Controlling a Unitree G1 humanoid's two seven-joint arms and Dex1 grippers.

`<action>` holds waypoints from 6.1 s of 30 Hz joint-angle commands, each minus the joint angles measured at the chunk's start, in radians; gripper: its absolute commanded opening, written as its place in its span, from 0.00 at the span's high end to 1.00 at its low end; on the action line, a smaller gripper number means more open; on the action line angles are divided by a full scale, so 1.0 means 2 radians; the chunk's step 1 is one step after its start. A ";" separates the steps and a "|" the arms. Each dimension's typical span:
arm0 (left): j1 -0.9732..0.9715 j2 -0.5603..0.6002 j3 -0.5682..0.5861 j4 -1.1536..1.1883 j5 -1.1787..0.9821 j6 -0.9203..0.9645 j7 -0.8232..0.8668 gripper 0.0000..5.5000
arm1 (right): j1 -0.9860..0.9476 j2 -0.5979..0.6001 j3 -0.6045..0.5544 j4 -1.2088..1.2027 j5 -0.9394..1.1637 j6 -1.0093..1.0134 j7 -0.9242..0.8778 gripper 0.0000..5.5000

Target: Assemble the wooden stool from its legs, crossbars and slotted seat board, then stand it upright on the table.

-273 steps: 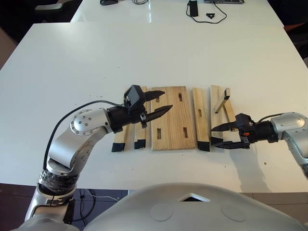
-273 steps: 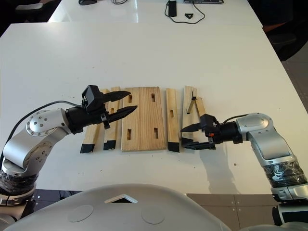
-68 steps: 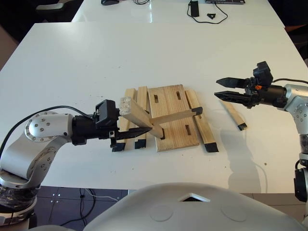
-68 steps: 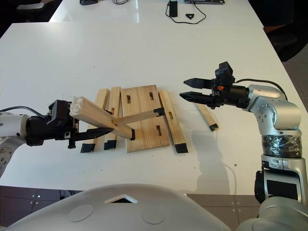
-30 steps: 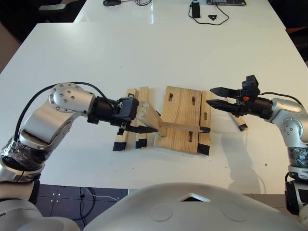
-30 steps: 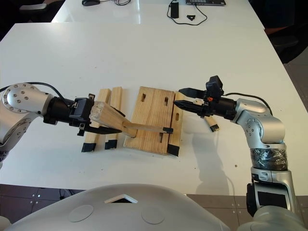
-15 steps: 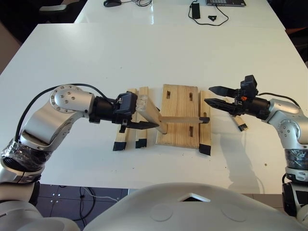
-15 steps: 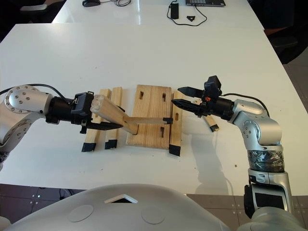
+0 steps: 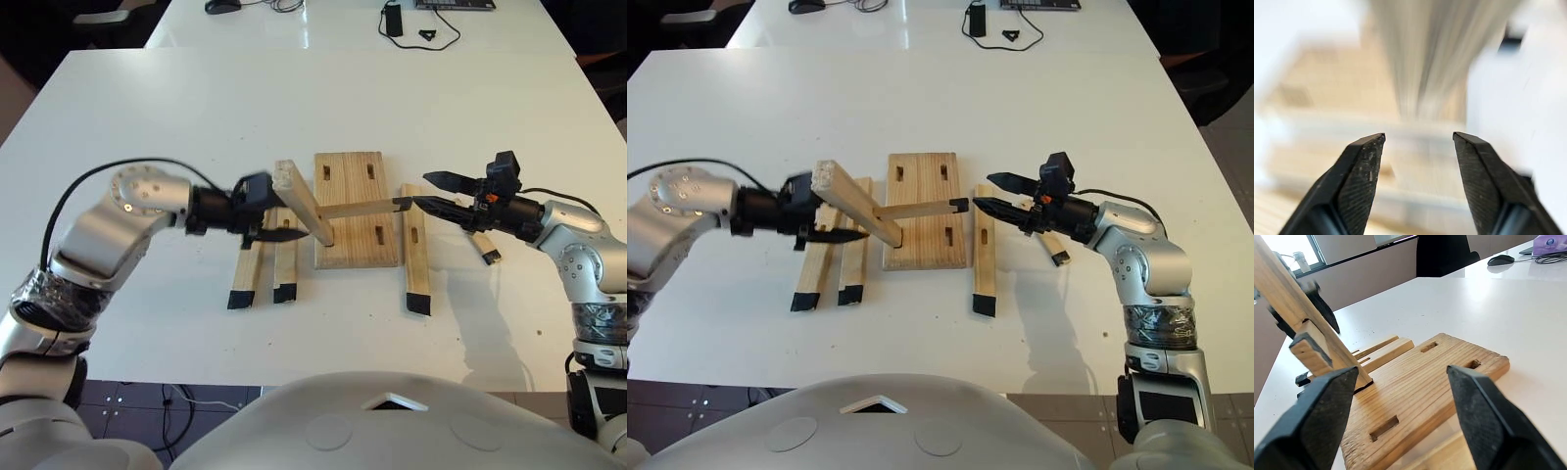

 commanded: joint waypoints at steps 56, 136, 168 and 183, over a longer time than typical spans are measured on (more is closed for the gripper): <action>0.070 -0.183 0.415 -0.202 -0.182 0.163 0.314 0.63 | -0.107 -0.057 -0.140 0.051 0.050 0.016 -0.076 0.40; 0.089 0.009 0.179 -0.025 -0.005 -0.079 -0.026 0.36 | -0.119 -0.097 0.015 0.022 0.012 -0.052 0.181 0.63; 0.067 -0.046 0.147 -0.072 0.003 -0.047 -0.026 0.36 | -0.081 -0.088 0.102 0.040 -0.077 -0.165 0.194 0.63; 0.044 -0.060 0.144 -0.107 -0.013 -0.014 -0.021 0.36 | -0.112 -0.084 0.155 0.073 -0.102 -0.192 0.212 0.63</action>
